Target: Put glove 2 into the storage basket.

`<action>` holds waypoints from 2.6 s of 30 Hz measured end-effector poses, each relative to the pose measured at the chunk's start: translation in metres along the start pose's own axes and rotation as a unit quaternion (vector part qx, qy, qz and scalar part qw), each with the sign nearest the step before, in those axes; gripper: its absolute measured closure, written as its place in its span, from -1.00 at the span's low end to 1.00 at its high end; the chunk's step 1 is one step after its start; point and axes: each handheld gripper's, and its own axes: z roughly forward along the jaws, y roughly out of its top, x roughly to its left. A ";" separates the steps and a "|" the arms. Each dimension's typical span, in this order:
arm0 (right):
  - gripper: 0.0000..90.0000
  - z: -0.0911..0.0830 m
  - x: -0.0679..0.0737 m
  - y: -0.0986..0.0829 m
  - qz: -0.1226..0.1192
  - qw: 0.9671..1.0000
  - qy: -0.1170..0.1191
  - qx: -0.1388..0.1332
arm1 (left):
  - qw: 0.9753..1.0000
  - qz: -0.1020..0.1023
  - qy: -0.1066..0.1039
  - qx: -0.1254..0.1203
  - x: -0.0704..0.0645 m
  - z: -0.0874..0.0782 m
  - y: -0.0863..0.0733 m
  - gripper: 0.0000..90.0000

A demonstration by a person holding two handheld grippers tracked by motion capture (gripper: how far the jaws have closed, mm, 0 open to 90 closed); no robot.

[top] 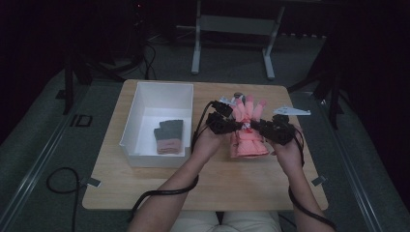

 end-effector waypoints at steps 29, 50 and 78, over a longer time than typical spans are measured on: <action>0.64 0.035 0.100 0.092 -0.041 0.998 0.043 -0.036 | 0.998 0.005 0.058 -0.001 0.052 -0.137 0.023 0.77; 0.64 0.111 0.192 0.111 -0.071 0.995 0.077 -0.007 | 0.994 -0.051 0.095 0.012 0.124 -0.207 -0.031 0.77; 0.64 0.198 0.190 0.067 -0.086 0.983 0.027 0.162 | 0.980 -0.111 0.093 0.138 0.179 -0.124 -0.075 0.77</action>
